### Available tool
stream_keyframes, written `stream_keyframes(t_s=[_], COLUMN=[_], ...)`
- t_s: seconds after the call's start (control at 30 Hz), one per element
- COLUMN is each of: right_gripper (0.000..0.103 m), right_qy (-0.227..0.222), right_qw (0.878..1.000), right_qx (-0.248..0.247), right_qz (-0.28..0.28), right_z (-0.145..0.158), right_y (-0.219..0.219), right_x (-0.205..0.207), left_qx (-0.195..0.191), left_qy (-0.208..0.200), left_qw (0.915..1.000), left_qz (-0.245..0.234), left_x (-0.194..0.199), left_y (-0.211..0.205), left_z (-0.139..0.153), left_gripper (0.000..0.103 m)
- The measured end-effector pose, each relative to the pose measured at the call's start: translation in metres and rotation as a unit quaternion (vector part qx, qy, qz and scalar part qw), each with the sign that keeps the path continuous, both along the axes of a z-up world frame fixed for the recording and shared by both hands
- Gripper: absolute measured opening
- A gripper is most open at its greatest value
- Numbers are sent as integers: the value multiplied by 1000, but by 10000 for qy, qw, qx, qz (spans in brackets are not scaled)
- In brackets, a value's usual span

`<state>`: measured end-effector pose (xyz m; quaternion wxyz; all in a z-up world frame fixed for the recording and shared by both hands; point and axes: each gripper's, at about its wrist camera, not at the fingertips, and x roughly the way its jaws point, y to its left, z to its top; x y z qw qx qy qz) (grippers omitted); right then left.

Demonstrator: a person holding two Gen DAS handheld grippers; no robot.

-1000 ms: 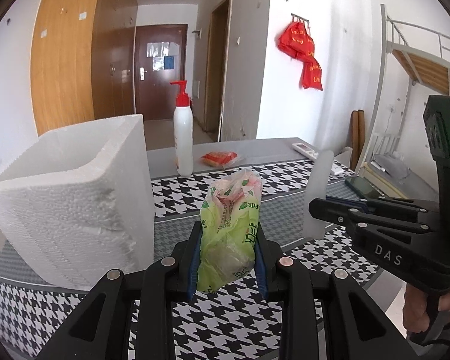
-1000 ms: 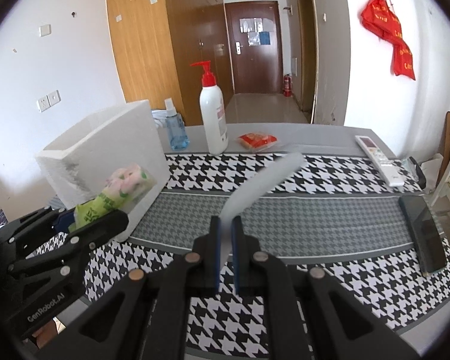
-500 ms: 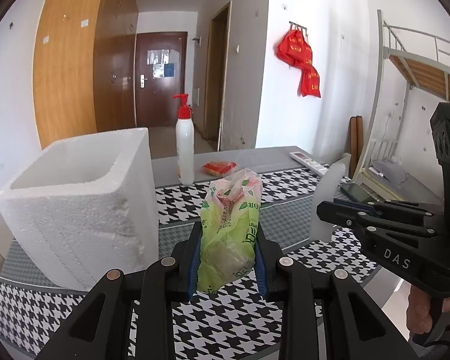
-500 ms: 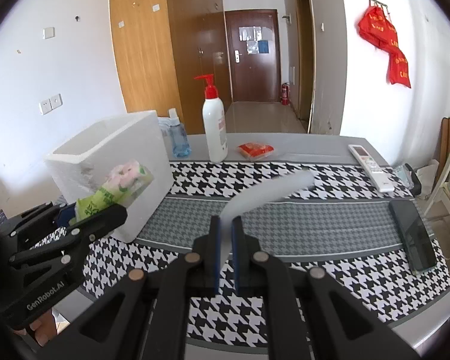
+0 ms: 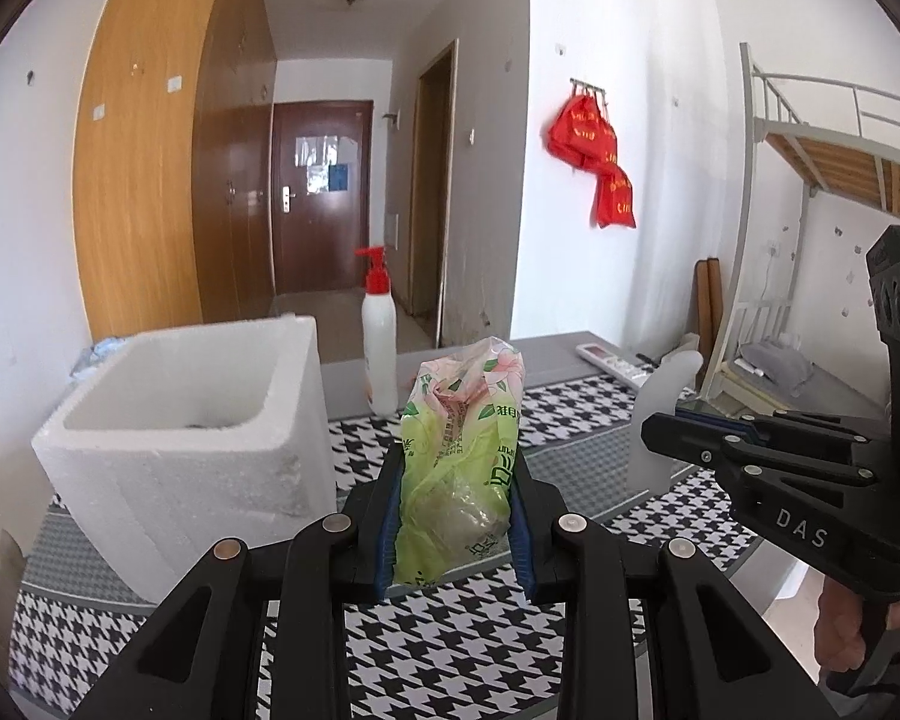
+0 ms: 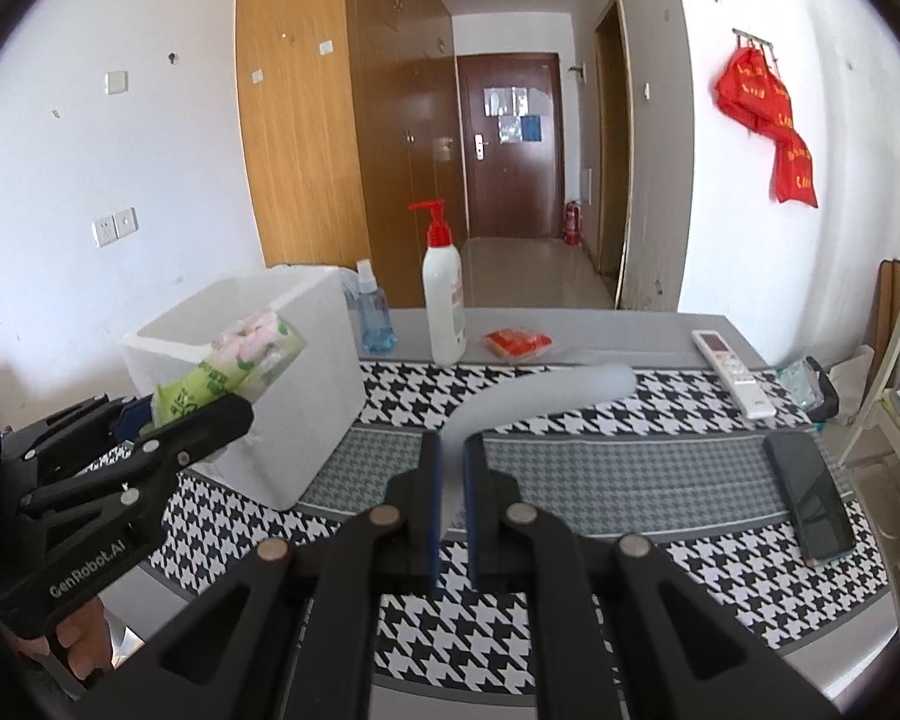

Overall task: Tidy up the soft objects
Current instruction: 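Carry the packet and foam tube over the white foam box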

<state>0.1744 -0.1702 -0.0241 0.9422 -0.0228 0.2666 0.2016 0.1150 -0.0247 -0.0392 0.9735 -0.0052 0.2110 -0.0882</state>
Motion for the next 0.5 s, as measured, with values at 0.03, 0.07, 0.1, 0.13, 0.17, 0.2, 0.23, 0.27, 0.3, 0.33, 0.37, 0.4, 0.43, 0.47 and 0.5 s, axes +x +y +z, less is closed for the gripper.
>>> stream_keyframes(t_s=[0.03,0.07,0.1,0.13,0.17,0.2,0.23,0.27,0.3,0.33,0.37,0.4,0.43,0.47,0.5], right_gripper=[9,9,9,9,9,9,9,9,9,9,9,9,9,9,9], right_qy=[-20,-44,-63,-97,-134,-176,-199,-212,-225,-243,-262,-266,-262,-257,-264], right_qw=[10000,10000,10000,10000,9999,9998,9998,9998,9997,9997,9996,9996,9996,9996,9996], right_qx=[5,8,10,5,-2,-2,10,30,47,52,58,74,87,92,92], right_qz=[-4,-10,-15,-17,-19,-25,-28,-26,-18,-13,-4,6,11,8,3], right_z=[1,2,2,2,3,3,3,4,4,5,5,5,5,6,6], right_y=[0,0,0,0,0,1,0,0,0,1,2,3,4,5,5], right_x=[0,0,-1,-1,-2,-2,-2,-2,-1,-1,0,0,0,1,2], left_qx=[1,13,33,56,65,64,58,61,65,66,68,73,66,46,28], left_qy=[-28,-59,-84,-117,-156,-184,-225,-258,-289,-326,-357,-376,-388,-393,-397], left_qw=[10000,10000,10000,9999,9998,9998,9997,9996,9995,9994,9993,9992,9992,9992,9992], left_qz=[-7,-22,-34,-48,-68,-80,-98,-107,-107,-99,-90,-81,-70,-56,-40], left_x=[-1,-2,-2,-4,-5,-5,-6,-8,-10,-11,-12,-12,-12,-12,-12], left_y=[1,1,2,2,3,3,4,3,4,5,6,7,10,12,14], left_z=[2,3,5,6,8,8,10,11,13,14,16,17,18,20,22], left_gripper=[32,32,32,32,32,32,32,32,32,32,32,32,32,32,32])
